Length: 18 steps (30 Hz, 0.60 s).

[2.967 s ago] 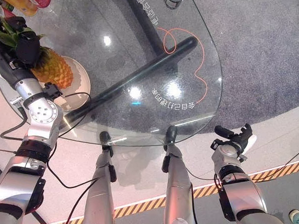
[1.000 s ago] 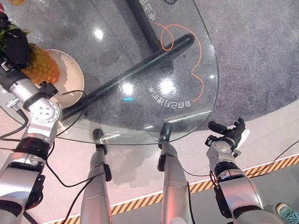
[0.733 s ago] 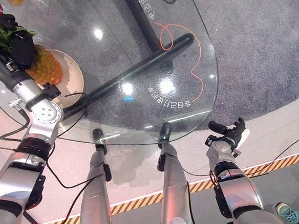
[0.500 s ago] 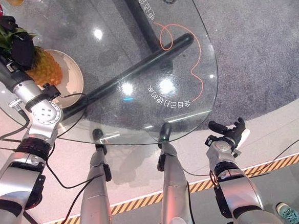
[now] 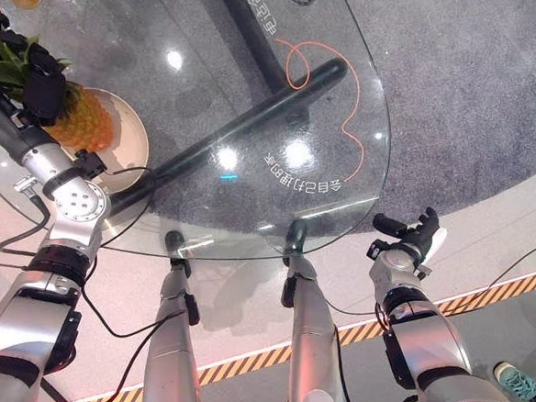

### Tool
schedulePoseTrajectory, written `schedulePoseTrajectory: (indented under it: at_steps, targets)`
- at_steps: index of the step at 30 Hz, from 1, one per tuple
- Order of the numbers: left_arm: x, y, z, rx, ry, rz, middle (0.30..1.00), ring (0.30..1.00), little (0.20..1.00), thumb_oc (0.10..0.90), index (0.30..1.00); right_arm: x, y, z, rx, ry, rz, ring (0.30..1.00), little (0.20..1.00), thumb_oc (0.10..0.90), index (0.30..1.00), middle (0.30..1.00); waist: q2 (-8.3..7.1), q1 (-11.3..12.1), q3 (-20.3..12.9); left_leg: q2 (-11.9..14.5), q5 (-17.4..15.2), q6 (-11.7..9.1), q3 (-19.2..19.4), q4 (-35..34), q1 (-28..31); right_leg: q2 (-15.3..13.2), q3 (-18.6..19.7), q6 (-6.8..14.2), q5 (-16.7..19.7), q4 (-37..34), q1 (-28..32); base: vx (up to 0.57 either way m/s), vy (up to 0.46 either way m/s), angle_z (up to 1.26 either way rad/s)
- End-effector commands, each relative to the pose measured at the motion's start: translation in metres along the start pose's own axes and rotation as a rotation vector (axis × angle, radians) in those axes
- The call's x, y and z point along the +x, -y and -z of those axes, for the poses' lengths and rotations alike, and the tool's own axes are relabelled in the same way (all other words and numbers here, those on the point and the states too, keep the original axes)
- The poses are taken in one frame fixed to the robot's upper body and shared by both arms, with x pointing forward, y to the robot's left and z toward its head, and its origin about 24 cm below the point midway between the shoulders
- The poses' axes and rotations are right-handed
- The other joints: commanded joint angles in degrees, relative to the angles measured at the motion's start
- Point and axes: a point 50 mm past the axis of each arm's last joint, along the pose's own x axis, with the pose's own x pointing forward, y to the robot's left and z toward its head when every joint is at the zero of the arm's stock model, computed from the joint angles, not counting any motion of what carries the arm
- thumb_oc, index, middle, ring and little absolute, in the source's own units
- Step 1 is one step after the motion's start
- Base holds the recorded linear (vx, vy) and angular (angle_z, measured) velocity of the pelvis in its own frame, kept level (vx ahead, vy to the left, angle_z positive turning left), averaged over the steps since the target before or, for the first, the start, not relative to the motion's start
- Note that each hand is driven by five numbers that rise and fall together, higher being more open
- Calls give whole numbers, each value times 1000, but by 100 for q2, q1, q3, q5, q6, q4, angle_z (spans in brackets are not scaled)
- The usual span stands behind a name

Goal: Pick up the fruit to the plate

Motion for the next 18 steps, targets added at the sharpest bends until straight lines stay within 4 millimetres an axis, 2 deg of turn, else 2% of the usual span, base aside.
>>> schedulePoseTrajectory:
  at_steps: [1, 5, 18]
  targets:
    - [47, -4, -50, -152, 236, -87, 702, 702, 669, 569, 702, 8, 22, -5, 9, 50, 79, 900, 900, 800, 900, 900, -191, 119, -156, -65, -444, 315, 72, 389, -108, 161, 274, 151, 275, -108, 167, 0, 0, 0]
    - [47, -4, -50, -155, 239, -91, 738, 738, 711, 611, 738, 8, 21, -6, 10, 52, 79, 900, 900, 800, 900, 900, -189, 123, -156, -66, -445, 312, 70, 391, -116, 156, 269, 150, 273, -114, 166, 0, 0, 0]
    - [45, -3, -51, -165, 244, -78, 771, 771, 749, 649, 771, 8, 22, -7, 20, 53, 81, 900, 900, 800, 900, 900, -193, 157, -156, -80, -404, 326, 46, 386, -158, 137, 231, 146, 312, -124, 144, 0, 0, 0]
